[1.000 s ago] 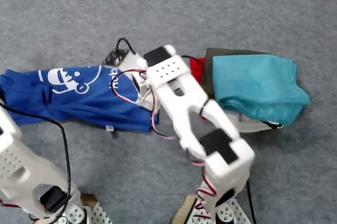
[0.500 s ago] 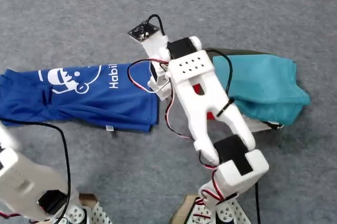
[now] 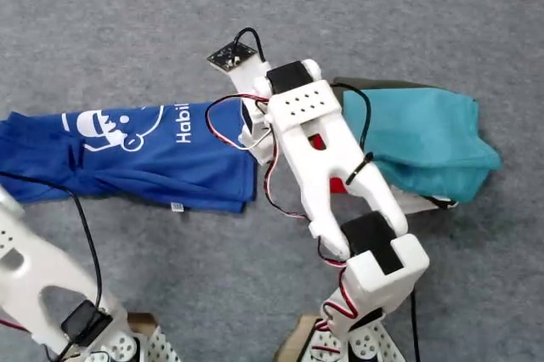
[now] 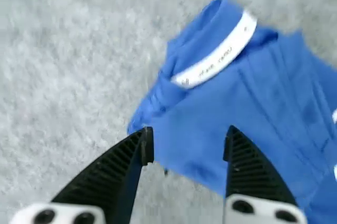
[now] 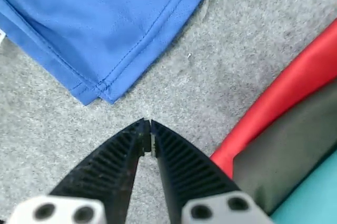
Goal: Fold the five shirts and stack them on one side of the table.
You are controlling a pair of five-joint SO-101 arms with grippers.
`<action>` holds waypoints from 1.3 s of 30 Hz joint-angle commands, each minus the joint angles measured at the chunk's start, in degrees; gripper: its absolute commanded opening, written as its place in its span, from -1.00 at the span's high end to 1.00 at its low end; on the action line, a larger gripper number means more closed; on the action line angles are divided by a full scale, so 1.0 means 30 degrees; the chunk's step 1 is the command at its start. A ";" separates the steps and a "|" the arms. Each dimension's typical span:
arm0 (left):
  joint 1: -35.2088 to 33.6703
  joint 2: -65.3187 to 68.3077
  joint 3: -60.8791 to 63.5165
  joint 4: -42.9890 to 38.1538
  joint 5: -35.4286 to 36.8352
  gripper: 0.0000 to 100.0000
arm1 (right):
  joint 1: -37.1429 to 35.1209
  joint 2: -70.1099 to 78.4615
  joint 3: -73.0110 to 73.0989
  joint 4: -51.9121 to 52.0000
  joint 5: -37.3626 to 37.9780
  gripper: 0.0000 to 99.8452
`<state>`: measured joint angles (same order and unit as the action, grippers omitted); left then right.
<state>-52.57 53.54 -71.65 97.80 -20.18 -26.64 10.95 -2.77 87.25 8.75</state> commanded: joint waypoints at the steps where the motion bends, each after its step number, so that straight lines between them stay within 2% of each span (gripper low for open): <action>1: 0.0205 0.1480 -0.4366 0.0410 -0.0117 0.52 | 0.0366 -0.0044 -0.0220 0.0088 -0.0147 0.99; 4: 0.0176 0.2505 -0.5128 0.0264 -0.0234 0.52 | 0.0366 -0.0044 -0.0132 0.0176 -0.0147 0.99; 9: -0.0117 0.3473 -0.5245 -0.2022 -0.0117 0.52 | 0.0366 -0.0161 -0.0103 0.0205 -0.0147 0.99; 12: -0.0147 0.4264 -0.5128 -0.2462 -0.0176 0.52 | 0.0366 -0.0161 -0.0103 0.0205 -0.0147 0.99; 16: -0.0205 0.5700 -0.4484 -0.2432 -0.0147 0.53 | 0.0366 -0.0161 -0.0103 0.0205 -0.0147 0.99; 24: -0.0147 0.6696 -0.4278 -0.2286 -0.0205 0.69 | 0.0366 -0.0161 -0.0132 0.0205 -0.0147 0.99; 29: 0.0322 0.6696 -0.4425 -0.1436 -0.0234 0.96 | 0.0366 -0.0161 -0.0190 0.0205 -0.0147 0.99; 39: 0.0088 0.5875 -0.5509 0.0117 -0.0117 0.96 | 0.0366 -0.0103 -0.0220 0.0088 -0.0147 0.99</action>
<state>-51.16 73.67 -85.36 95.25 -20.26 -26.64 10.95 -2.77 87.43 8.75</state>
